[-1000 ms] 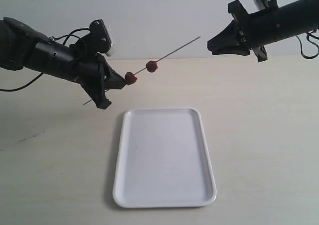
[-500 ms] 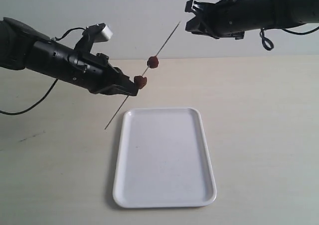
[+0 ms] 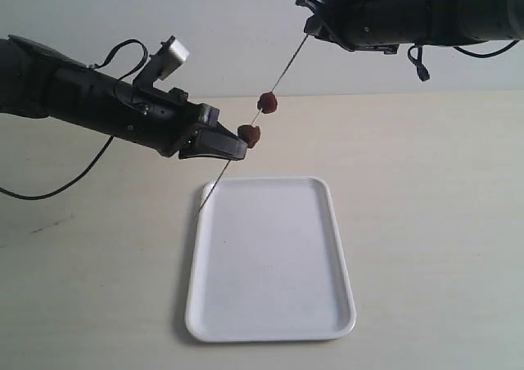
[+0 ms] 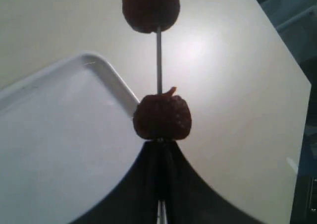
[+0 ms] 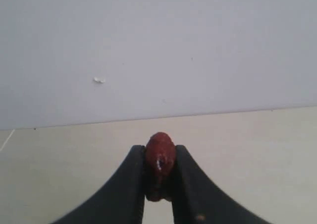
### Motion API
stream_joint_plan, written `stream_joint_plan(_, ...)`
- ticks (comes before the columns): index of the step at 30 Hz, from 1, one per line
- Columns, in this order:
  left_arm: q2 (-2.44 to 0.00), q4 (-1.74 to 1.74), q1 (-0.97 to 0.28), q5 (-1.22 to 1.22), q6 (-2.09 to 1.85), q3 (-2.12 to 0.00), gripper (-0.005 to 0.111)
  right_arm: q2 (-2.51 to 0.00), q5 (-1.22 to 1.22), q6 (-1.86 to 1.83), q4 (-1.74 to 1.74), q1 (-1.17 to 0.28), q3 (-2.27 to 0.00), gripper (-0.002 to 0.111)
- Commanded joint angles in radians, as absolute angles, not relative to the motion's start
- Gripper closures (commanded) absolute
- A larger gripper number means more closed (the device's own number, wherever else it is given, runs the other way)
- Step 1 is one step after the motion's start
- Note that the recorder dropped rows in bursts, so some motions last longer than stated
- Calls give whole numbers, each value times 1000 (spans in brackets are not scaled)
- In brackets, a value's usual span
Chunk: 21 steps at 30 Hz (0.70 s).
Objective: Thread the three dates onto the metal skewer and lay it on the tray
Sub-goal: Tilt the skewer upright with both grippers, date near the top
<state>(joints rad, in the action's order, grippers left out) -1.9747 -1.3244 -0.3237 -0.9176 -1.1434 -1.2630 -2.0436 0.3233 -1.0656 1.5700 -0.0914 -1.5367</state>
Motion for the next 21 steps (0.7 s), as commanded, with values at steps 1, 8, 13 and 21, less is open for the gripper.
stream_joint_plan(1, -1981, -1359, -353, -945, -1143, -1271, 107, -2038, 323, -1079, 1596, -93, -1542, 96)
stream_joint_plan(8, -1981, -1368, -382, -966, -1143, -1271, 107, -2038, 323, -1075, 1596, -93, -1542, 96)
stream_joint_plan(13, -1981, -1377, -382, -905, -1115, -1271, 107, -2038, 325, -1075, 1596, -93, -1542, 96)
stream_joint_plan(21, -1981, -1451, -382, -899, -1117, -1271, 107, -2038, 325, -1075, 1596, -93, -1542, 96)
